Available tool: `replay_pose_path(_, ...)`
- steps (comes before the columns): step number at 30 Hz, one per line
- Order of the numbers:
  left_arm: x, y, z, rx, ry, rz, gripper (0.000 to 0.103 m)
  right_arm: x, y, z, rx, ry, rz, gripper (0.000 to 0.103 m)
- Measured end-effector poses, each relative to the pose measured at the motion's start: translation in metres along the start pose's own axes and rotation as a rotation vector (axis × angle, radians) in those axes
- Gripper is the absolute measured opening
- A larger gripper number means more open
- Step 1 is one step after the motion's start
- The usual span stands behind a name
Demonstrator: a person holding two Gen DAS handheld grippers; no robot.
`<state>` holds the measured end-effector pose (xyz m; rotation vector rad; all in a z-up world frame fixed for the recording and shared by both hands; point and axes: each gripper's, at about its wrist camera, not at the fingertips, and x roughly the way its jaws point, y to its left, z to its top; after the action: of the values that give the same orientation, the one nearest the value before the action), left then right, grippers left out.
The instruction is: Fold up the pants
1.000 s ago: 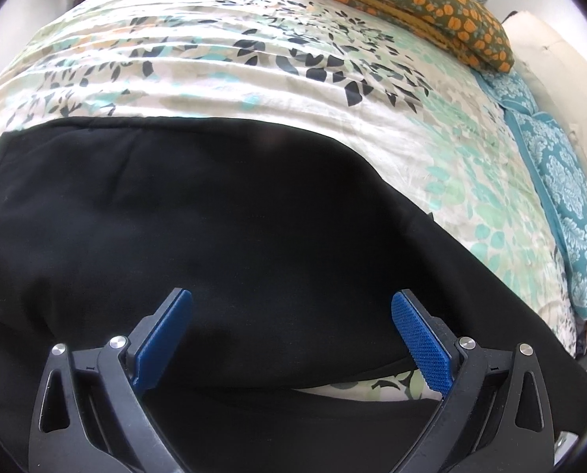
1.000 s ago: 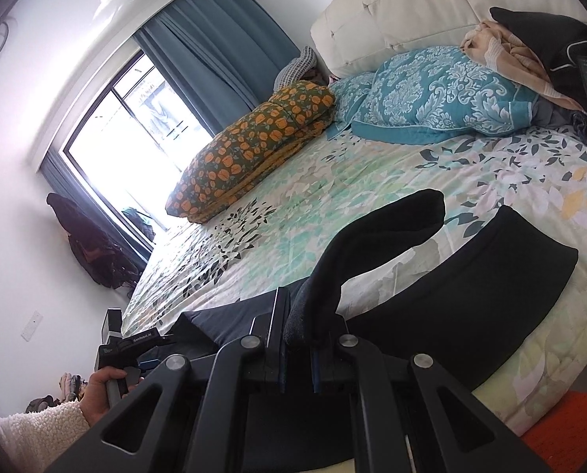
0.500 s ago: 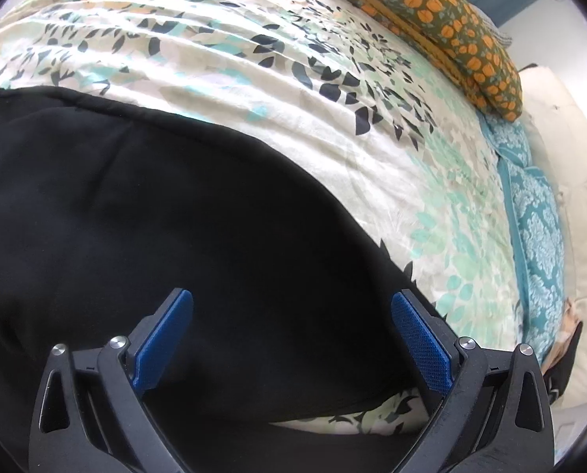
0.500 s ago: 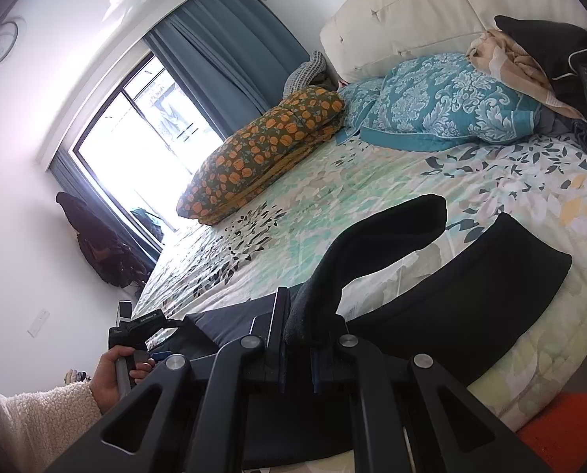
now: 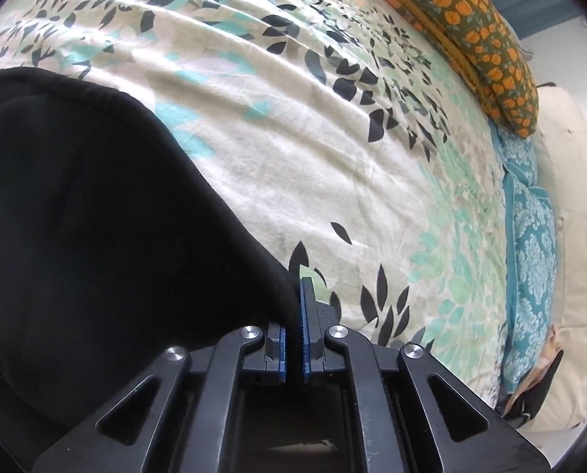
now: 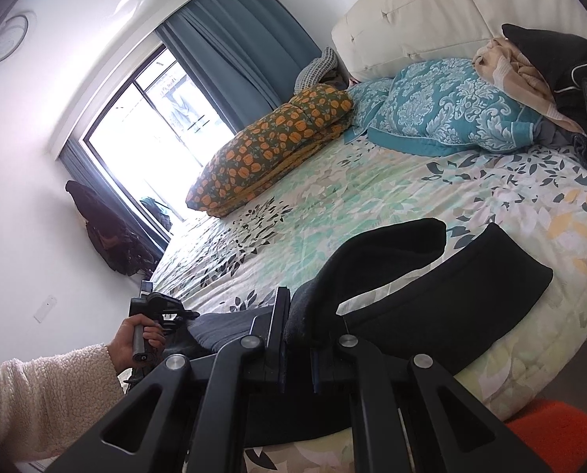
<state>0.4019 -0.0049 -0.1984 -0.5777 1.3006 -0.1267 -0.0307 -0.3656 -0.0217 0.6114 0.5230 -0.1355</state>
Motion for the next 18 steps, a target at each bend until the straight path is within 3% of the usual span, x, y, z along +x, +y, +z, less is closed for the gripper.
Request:
replay_pose_path(3, -0.035, -0.007, 0.001, -0.008, -0.078, -0.061, 0.003, 0.035, -0.009, 0.029, -0.018, 0.075, -0.004, 0.009)
replay_pose_path(5, -0.08, -0.01, -0.002, -0.001, -0.177, -0.122, 0.003, 0.044, -0.005, 0.058, -0.038, 0.051, 0.032, 0.009)
replay_pose_path(9, -0.169, 0.016, -0.047, 0.085, -0.357, -0.175, 0.003, 0.052, -0.009, 0.09, 0.009, 0.05, 0.14, 0.009)
replay_pose_path(13, -0.187, 0.071, -0.128, 0.132, -0.366, -0.074, 0.003, 0.077, -0.06, 0.046, 0.193, 0.165, 0.091, 0.009)
replay_pose_path(15, -0.169, 0.094, -0.16, 0.137, -0.32, -0.003, 0.003, 0.091, -0.082, 0.01, 0.236, 0.247, 0.02, 0.009)
replay_pose_path(18, -0.137, 0.112, -0.182, 0.145, -0.236, 0.076, 0.003, 0.107, -0.103, -0.034, 0.286, 0.357, -0.086, 0.009)
